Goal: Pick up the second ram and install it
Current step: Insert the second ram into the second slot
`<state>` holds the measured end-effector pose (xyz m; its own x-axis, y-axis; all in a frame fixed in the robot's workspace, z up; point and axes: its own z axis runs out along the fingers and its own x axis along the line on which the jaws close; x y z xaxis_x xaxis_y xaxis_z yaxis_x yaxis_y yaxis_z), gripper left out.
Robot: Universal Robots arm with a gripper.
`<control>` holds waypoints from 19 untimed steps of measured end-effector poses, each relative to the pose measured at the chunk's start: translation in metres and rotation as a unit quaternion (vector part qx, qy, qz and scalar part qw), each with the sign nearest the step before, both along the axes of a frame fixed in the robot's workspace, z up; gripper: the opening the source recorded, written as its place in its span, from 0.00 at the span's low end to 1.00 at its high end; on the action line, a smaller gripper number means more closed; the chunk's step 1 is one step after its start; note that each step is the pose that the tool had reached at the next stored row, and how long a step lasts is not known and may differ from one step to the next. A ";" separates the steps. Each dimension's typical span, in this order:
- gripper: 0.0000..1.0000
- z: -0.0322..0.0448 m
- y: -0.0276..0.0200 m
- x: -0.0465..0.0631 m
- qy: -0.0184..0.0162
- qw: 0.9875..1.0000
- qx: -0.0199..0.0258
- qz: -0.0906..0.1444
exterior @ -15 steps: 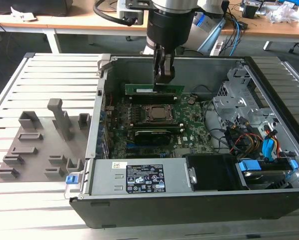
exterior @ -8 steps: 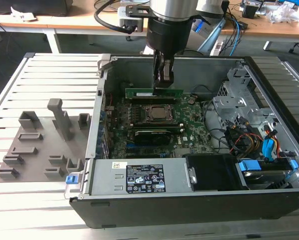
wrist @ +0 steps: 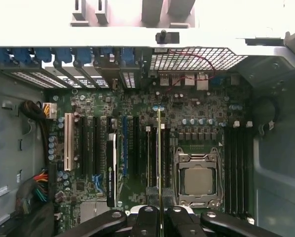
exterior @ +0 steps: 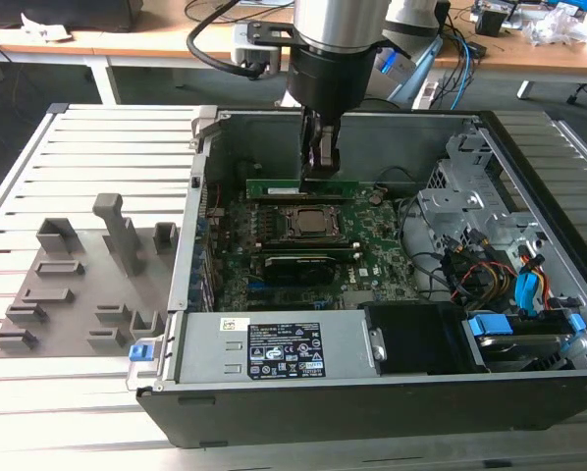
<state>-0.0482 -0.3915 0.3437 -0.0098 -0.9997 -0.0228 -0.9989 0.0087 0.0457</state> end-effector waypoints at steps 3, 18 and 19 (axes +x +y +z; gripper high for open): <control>0.13 -0.0021 0.0000 0.000 0.000 1.000 0.000 0.000; 0.13 -0.0162 0.0000 0.000 0.000 1.000 0.000 0.000; 0.13 -0.0177 0.0000 0.000 0.000 1.000 0.000 0.000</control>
